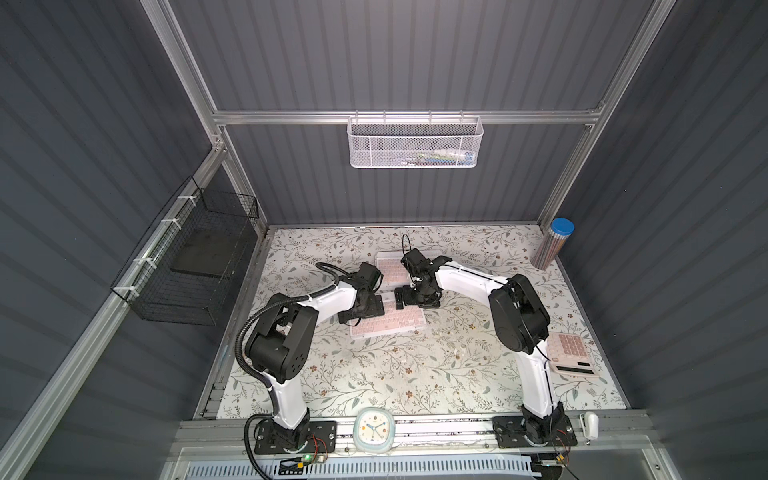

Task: Stack the numeric keypads
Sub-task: Pick up the numeric keypad from the center of the board.

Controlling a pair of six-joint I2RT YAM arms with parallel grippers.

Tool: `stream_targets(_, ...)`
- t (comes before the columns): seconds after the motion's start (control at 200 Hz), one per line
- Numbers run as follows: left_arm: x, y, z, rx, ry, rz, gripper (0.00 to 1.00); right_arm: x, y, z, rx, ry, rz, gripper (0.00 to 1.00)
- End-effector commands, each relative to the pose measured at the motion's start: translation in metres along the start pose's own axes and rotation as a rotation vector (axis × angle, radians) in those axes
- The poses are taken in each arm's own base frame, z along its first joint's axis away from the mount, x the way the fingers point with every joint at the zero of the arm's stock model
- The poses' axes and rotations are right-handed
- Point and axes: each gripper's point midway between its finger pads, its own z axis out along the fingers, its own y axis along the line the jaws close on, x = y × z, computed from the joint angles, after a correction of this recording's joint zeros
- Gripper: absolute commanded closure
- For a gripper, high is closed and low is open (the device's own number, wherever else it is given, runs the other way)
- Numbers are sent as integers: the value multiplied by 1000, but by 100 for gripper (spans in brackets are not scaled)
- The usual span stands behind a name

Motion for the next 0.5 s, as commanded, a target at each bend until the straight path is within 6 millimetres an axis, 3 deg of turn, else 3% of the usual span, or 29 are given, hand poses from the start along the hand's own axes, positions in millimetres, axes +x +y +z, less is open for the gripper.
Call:
stream_targets(0.0, 16, -5, 14, 25, 65, 32, 0, 10, 2, 8, -16, 40, 7, 1)
stream_targets(0.315, 18, -13, 9, 83, 65, 93, 0, 19, 14, 5, -171, 60, 16, 2)
stream_targets(0.495, 22, -21, 4, 149, 67, 142, 0, 19, 37, -20, -516, 47, 55, 6)
